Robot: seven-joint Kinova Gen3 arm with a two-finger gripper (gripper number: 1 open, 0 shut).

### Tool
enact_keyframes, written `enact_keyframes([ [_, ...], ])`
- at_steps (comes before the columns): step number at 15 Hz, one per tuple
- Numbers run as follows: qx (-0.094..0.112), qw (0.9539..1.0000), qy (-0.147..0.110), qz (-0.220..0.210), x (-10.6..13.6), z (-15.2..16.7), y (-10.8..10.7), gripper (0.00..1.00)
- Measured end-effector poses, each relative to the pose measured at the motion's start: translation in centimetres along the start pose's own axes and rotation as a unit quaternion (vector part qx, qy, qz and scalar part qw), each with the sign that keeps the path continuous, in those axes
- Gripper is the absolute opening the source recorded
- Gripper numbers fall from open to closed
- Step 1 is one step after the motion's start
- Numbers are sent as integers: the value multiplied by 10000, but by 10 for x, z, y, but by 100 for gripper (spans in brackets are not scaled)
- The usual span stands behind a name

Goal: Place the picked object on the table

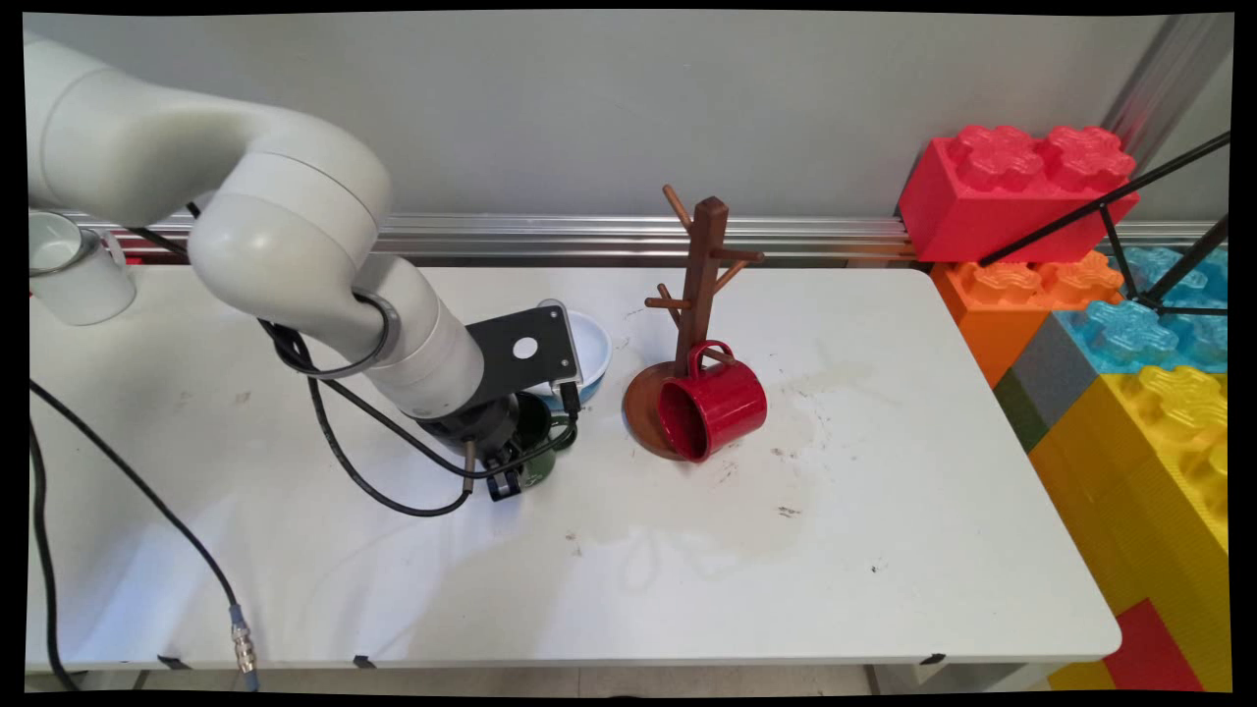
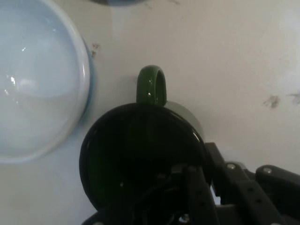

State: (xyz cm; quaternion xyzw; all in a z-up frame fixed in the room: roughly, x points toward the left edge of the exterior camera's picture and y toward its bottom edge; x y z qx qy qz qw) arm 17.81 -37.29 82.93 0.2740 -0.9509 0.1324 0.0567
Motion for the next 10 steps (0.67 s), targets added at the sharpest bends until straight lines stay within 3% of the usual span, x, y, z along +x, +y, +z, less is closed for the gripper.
enact_keyframes([
  [4,53,10000,-51,4,-2,4,-1,0],
  [5,68,10000,-62,5,-2,4,-2,100],
  [10,96,9999,-99,-22,-4,6,-4,100],
])
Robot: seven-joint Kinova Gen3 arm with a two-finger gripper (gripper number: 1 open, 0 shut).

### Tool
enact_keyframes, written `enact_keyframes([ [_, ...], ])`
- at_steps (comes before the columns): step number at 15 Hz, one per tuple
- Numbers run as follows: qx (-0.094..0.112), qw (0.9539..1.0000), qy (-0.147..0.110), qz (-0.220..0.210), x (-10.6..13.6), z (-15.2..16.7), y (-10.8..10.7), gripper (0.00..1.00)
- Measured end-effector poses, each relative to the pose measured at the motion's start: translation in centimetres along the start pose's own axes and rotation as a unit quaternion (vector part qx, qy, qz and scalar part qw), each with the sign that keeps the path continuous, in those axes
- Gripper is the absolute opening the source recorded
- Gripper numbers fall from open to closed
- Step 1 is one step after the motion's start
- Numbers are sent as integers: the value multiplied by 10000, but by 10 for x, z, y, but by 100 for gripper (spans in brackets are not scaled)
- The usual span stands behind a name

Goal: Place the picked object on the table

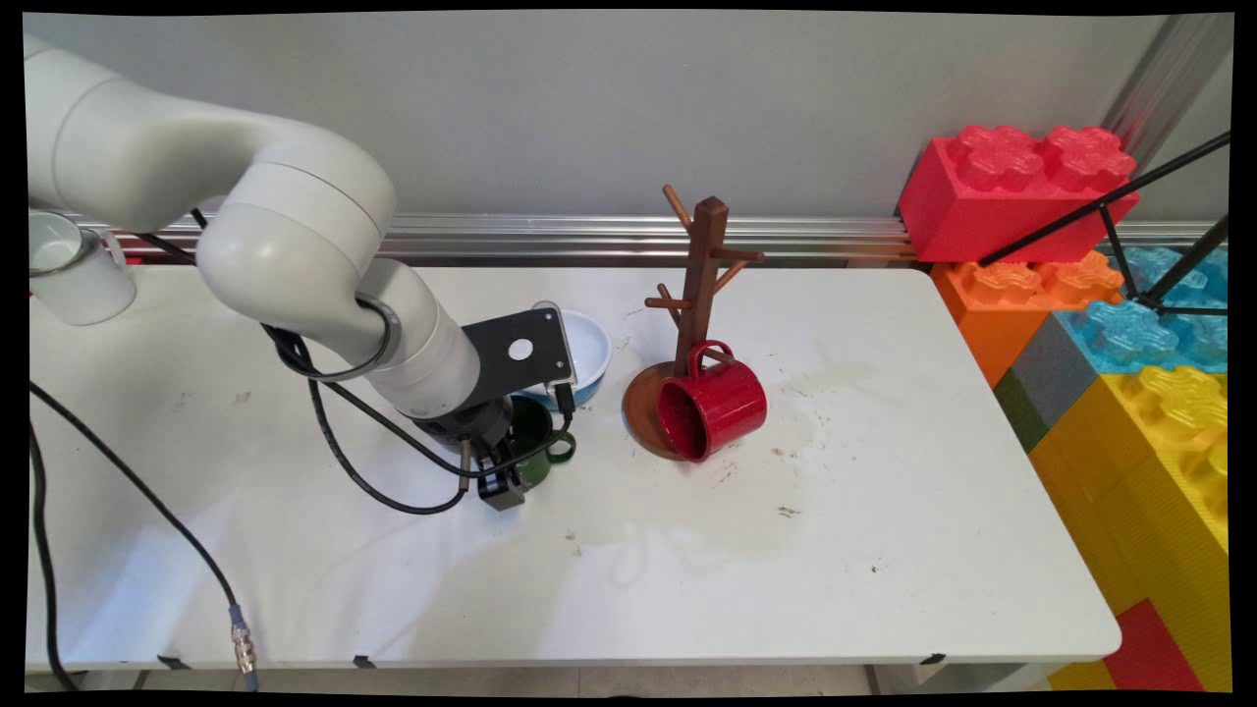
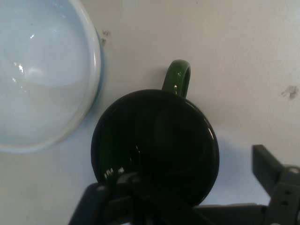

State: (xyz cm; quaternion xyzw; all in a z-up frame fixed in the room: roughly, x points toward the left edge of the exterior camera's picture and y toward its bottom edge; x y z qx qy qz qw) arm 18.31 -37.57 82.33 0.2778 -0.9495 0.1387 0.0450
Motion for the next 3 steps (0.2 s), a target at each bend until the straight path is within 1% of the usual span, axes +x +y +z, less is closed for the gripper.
enact_keyframes([
  [3,-8,10000,7,-27,0,-1,-1,100],
])
